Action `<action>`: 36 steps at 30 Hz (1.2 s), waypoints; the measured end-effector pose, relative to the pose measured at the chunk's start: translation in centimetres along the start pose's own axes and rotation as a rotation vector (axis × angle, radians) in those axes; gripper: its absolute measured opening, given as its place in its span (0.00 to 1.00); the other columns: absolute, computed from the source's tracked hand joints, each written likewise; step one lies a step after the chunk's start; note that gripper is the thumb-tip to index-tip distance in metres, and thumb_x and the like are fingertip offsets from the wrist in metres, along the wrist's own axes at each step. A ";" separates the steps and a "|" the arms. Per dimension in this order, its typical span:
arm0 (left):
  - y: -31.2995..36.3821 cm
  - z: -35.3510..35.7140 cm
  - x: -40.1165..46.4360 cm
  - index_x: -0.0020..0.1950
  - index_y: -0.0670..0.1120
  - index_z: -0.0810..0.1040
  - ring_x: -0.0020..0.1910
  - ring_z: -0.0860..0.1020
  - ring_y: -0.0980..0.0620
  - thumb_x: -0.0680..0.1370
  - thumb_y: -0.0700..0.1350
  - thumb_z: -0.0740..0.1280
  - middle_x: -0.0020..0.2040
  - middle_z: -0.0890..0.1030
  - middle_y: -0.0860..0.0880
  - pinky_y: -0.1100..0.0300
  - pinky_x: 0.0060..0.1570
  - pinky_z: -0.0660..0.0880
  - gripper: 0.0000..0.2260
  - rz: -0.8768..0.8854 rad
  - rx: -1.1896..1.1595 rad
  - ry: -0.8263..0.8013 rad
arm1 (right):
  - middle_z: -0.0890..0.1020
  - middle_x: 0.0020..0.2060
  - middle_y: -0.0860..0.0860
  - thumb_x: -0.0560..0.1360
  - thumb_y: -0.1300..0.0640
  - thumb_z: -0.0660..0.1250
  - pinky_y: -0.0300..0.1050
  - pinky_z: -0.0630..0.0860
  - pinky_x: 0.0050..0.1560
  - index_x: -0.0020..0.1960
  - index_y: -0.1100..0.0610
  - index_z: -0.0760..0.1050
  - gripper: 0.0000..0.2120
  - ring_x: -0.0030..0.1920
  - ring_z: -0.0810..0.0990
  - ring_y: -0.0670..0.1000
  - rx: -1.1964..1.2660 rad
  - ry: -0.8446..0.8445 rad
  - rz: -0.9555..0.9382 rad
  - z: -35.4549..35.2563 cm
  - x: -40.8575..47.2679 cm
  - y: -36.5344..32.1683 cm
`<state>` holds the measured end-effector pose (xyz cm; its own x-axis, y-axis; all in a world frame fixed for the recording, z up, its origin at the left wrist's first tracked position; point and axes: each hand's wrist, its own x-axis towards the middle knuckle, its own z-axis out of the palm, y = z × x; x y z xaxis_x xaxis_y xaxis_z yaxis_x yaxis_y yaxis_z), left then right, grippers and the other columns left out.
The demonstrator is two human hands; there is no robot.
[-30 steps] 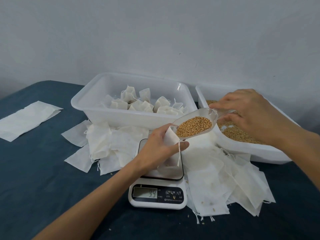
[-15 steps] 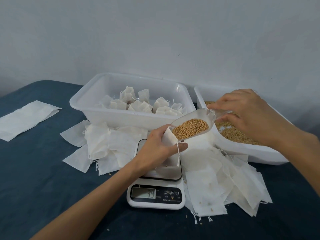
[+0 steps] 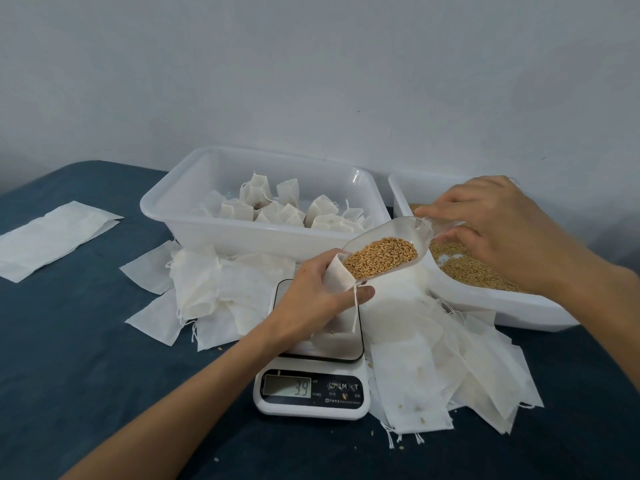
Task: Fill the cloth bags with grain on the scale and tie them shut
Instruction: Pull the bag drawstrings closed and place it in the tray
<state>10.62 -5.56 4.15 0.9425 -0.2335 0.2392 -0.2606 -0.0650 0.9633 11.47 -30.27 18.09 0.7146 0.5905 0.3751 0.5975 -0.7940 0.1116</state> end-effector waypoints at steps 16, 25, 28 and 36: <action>0.1 0.0 -0.1 0.58 0.50 0.81 0.48 0.82 0.57 0.75 0.46 0.78 0.49 0.86 0.54 0.64 0.49 0.75 0.13 -0.026 0.005 0.012 | 0.84 0.50 0.50 0.73 0.64 0.74 0.49 0.63 0.63 0.62 0.56 0.83 0.18 0.53 0.79 0.57 -0.013 0.011 0.012 0.2 -0.1 0.1; 0.2 -0.1 0.0 0.61 0.51 0.81 0.54 0.83 0.49 0.71 0.52 0.77 0.53 0.86 0.51 0.43 0.61 0.79 0.20 -0.044 0.027 0.035 | 0.84 0.50 0.50 0.73 0.64 0.75 0.56 0.67 0.62 0.62 0.56 0.83 0.18 0.52 0.80 0.57 -0.029 0.018 0.000 0.5 -0.1 0.3; 0.1 -0.1 0.0 0.60 0.52 0.81 0.54 0.84 0.47 0.70 0.51 0.78 0.52 0.86 0.49 0.40 0.60 0.79 0.19 -0.051 0.025 0.046 | 0.84 0.49 0.51 0.72 0.64 0.76 0.57 0.67 0.61 0.61 0.56 0.83 0.18 0.52 0.80 0.59 -0.024 0.024 -0.004 0.7 0.0 0.3; 0.0 0.0 0.0 0.59 0.51 0.81 0.50 0.83 0.53 0.72 0.50 0.78 0.50 0.86 0.53 0.45 0.60 0.80 0.18 -0.050 0.021 0.030 | 0.84 0.50 0.50 0.72 0.65 0.75 0.56 0.66 0.61 0.62 0.56 0.83 0.18 0.52 0.80 0.58 -0.023 0.045 -0.006 0.7 -0.1 0.5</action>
<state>10.66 -5.56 4.19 0.9602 -0.2002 0.1949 -0.2172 -0.0960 0.9714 11.96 -30.61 17.48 0.6936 0.5887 0.4152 0.5930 -0.7938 0.1349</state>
